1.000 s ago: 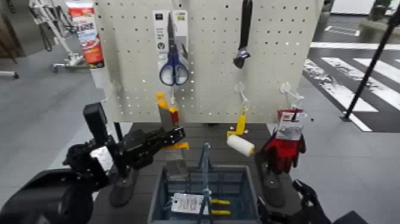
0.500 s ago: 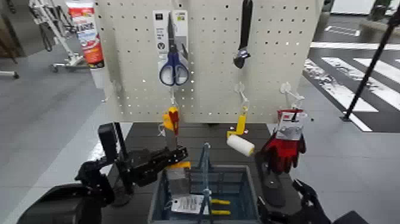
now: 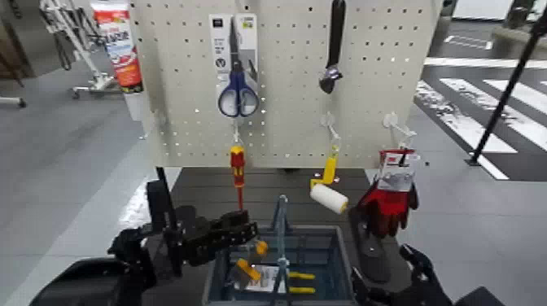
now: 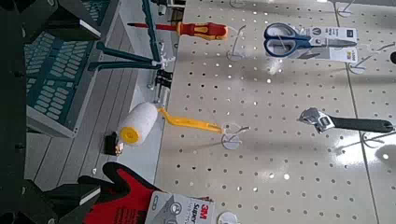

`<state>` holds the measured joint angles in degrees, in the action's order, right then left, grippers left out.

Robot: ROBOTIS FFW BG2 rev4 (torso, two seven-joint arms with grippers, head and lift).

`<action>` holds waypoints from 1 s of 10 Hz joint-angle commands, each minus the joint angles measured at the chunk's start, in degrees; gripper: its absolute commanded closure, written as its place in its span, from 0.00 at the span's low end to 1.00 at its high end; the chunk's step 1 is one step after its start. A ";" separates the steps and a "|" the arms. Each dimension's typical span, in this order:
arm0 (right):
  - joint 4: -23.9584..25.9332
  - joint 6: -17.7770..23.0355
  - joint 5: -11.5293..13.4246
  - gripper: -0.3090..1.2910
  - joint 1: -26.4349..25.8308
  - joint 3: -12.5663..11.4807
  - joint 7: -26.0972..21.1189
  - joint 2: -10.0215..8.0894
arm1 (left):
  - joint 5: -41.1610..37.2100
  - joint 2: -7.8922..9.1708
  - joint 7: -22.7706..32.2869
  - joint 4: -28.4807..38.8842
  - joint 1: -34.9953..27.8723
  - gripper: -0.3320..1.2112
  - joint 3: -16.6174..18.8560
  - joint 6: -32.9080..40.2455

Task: Put the yellow paint brush into the crate.

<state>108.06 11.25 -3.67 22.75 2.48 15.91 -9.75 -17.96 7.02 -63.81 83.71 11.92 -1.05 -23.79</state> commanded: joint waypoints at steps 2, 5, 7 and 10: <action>-0.05 0.09 -0.02 0.28 0.02 -0.02 0.00 0.00 | 0.12 0.01 0.09 0.05 0.04 0.11 0.08 0.41; 0.04 0.18 -0.02 0.28 0.02 -0.02 0.00 0.00 | 0.12 -0.08 0.09 0.14 0.04 0.11 0.17 0.58; 0.04 0.18 -0.02 0.28 0.10 -0.11 0.00 0.00 | 0.12 -0.08 0.09 0.14 -0.05 0.11 0.17 0.76; 0.31 0.35 -0.02 0.28 0.37 -0.37 -0.09 -0.09 | 2.23 -0.08 2.64 2.25 -1.19 0.12 0.00 3.13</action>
<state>108.27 11.58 -3.69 23.05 2.18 15.84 -9.78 -16.45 6.94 -61.20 85.37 11.05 -1.00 -21.28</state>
